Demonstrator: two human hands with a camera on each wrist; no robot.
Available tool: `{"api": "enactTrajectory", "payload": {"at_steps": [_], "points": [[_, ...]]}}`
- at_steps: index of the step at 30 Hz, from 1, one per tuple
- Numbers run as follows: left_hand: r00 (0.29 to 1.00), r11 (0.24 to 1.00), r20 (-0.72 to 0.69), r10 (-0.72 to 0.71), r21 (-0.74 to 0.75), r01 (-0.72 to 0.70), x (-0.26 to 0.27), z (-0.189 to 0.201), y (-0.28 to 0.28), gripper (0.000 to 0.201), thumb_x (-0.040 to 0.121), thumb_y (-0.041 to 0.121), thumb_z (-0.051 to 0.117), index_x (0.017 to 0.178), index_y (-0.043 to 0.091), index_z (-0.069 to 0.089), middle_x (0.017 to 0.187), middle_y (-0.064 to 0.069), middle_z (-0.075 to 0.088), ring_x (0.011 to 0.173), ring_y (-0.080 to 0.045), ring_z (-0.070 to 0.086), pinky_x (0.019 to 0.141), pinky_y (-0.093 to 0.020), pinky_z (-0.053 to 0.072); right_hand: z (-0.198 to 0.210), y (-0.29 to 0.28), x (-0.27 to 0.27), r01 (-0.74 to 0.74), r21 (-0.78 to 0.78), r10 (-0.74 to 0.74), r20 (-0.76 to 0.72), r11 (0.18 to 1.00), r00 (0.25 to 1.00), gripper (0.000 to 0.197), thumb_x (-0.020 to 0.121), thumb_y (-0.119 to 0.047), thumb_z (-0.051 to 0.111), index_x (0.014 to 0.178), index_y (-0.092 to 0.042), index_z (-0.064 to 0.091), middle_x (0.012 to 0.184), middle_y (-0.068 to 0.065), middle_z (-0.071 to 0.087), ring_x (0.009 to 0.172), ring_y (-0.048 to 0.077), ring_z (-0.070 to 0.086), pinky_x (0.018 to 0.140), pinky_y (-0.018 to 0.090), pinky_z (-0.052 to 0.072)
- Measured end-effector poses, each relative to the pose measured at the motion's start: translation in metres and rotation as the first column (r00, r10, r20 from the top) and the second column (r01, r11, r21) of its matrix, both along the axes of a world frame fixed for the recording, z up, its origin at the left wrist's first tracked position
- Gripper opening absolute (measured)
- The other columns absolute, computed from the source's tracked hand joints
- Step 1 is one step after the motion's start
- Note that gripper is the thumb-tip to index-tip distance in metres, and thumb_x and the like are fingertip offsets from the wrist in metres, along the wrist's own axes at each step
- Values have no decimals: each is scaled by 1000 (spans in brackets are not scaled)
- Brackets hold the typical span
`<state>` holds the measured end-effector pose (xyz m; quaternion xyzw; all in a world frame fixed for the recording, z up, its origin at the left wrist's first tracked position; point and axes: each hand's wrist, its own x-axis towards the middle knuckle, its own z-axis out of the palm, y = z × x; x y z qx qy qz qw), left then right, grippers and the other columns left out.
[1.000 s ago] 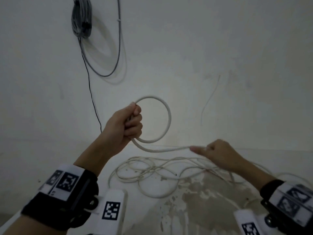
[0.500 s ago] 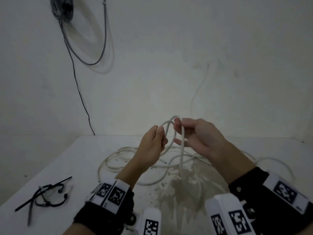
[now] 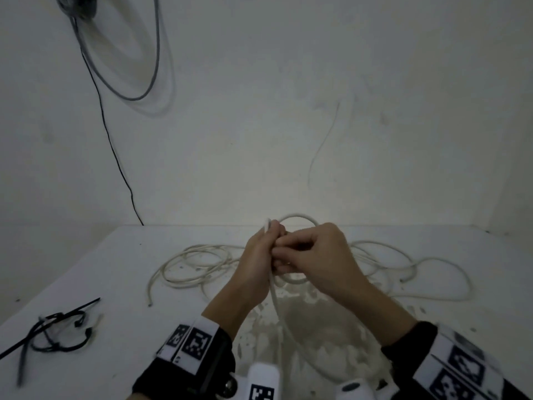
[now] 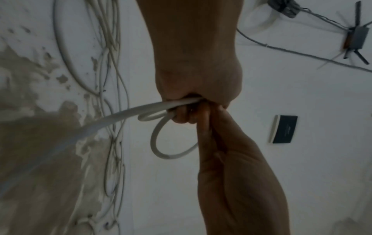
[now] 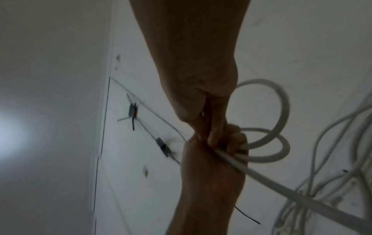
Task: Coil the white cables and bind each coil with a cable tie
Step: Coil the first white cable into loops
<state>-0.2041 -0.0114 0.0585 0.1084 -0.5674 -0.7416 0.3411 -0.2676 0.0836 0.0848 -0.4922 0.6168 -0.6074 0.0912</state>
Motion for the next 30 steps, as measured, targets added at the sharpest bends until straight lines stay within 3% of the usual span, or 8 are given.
{"api": "enactTrajectory", "payload": {"at_steps": [3, 5, 8, 11, 14, 19, 24, 30], "points": [[980, 970, -120, -157, 167, 176, 14, 6, -14, 35, 97, 30, 36, 66, 15, 43, 48, 6, 37, 35, -4, 23, 35, -16, 20, 11, 6, -21, 280, -218, -284, 9, 935, 959, 14, 83, -19, 68, 75, -30, 68, 71, -6, 70, 61, 3, 61, 60, 15, 49], [922, 897, -202, -331, 236, 374, 23, 9, -19, 33, 92, 29, 44, 63, 15, 46, 46, 7, 27, 34, -5, 21, 35, -17, 21, 11, 3, -29, 326, -59, -319, 106, 943, 942, 17, 92, -40, 50, 84, -32, 62, 90, -4, 66, 82, 7, 60, 76, 21, 48], [744, 708, -342, -574, 247, 661, 28, 12, -20, 27, 95, 24, 47, 72, 10, 50, 50, 4, 26, 41, -10, 24, 40, -21, 25, 4, -4, -28, -61, 266, -88, 515, 962, 853, 62, 89, -65, 29, 108, -15, 61, 98, 6, 68, 89, 23, 65, 78, 39, 50], [689, 642, -373, -621, 261, 721, 32, 13, -21, 28, 99, 21, 38, 78, 6, 49, 53, 0, 30, 43, -12, 28, 41, -23, 27, 0, -2, -24, -343, 104, 135, 785, 934, 605, 68, 89, -64, 35, 92, -2, 64, 71, 9, 64, 63, 24, 66, 62, 37, 55], [742, 705, -293, -603, 241, 667, 30, 14, -21, 28, 95, 23, 40, 70, 10, 48, 48, 4, 27, 39, -10, 23, 37, -20, 26, 0, -3, -25, -229, 12, 145, 742, 973, 654, 52, 92, -53, 43, 78, -5, 59, 49, -2, 45, 35, 11, 38, 37, 21, 34], [876, 855, -141, -460, 193, 481, 24, 14, -20, 27, 88, 26, 42, 64, 15, 48, 44, 10, 33, 36, -4, 28, 40, -18, 29, 7, 1, -25, -15, -36, 32, 549, 999, 835, 39, 96, -36, 48, 69, -8, 54, 47, -2, 40, 33, 9, 32, 34, 18, 29], [919, 909, -60, -390, 137, 395, 20, 14, -17, 22, 87, 26, 44, 69, 14, 47, 46, 10, 29, 37, -3, 30, 44, -18, 34, 15, 6, -32, -56, -44, 71, 608, 997, 791, 46, 94, -49, 44, 67, -11, 49, 48, -3, 37, 31, 7, 25, 33, 16, 20], [940, 925, -101, -325, 175, 338, 15, 17, -9, 21, 87, 26, 45, 71, 13, 46, 43, 10, 29, 35, -3, 30, 42, -17, 34, 18, 3, -36, -75, -185, 178, 638, 980, 749, 34, 95, -25, 51, 64, -15, 43, 50, -3, 35, 32, 6, 21, 33, 16, 18]]}}
